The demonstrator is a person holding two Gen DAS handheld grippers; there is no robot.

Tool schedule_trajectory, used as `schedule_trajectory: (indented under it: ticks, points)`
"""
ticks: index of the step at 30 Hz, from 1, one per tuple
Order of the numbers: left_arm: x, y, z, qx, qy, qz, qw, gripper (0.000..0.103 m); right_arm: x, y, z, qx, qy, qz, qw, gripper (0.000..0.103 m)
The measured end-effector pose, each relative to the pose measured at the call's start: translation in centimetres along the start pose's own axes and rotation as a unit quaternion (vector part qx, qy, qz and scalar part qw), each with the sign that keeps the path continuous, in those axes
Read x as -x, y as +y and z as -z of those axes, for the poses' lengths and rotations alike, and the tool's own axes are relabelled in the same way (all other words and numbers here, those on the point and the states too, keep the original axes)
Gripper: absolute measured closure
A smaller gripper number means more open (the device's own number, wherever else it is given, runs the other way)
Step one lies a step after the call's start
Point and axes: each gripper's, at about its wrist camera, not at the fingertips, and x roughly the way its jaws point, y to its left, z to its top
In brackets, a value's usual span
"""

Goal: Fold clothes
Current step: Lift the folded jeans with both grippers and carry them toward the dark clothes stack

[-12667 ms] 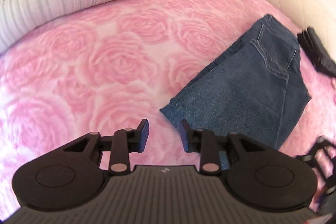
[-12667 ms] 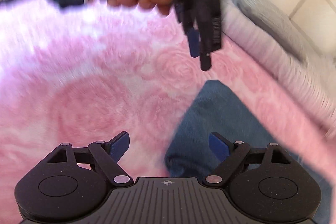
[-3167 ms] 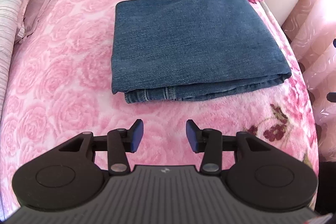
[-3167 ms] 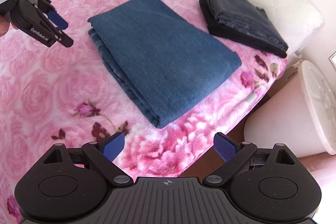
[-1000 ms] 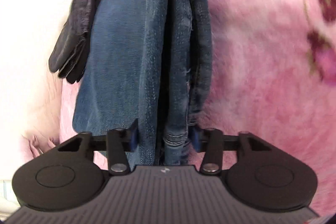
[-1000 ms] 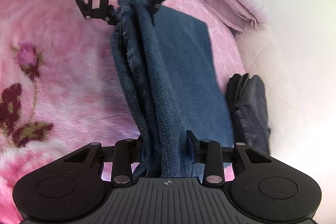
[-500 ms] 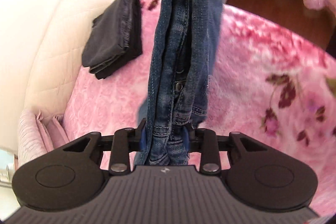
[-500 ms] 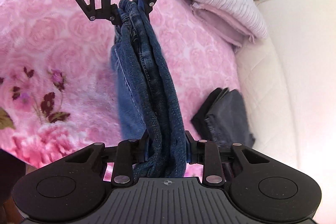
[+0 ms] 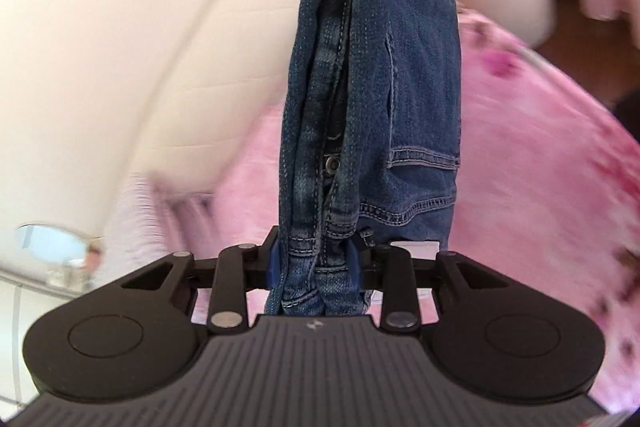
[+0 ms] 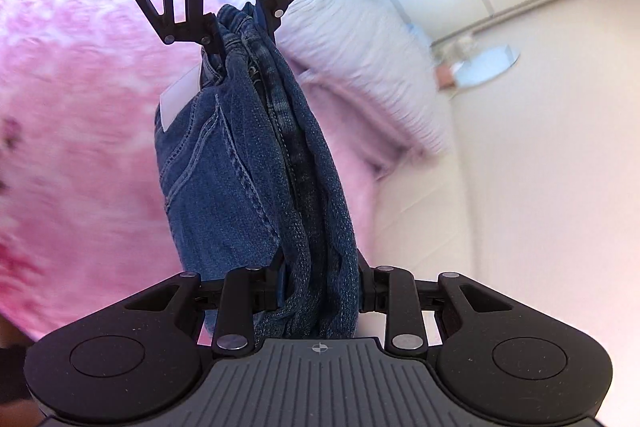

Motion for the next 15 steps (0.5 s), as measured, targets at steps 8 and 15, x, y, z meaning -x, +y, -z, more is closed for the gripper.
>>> schedule_trajectory:
  ticks: [8,15]
  points:
    - [-11.9,5.6,-14.8,0.060,0.050,-0.094,0.9925,0.075,-10.0,-14.4,12.3,0.054,-0.073,0.079,0.993,0.074]
    - [-24.8,-8.0,-20.2,0.028,0.088,0.027,0.9954,0.075,-22.1,-7.3,26.1,0.041,0.028,-0.051,0.997,0.074]
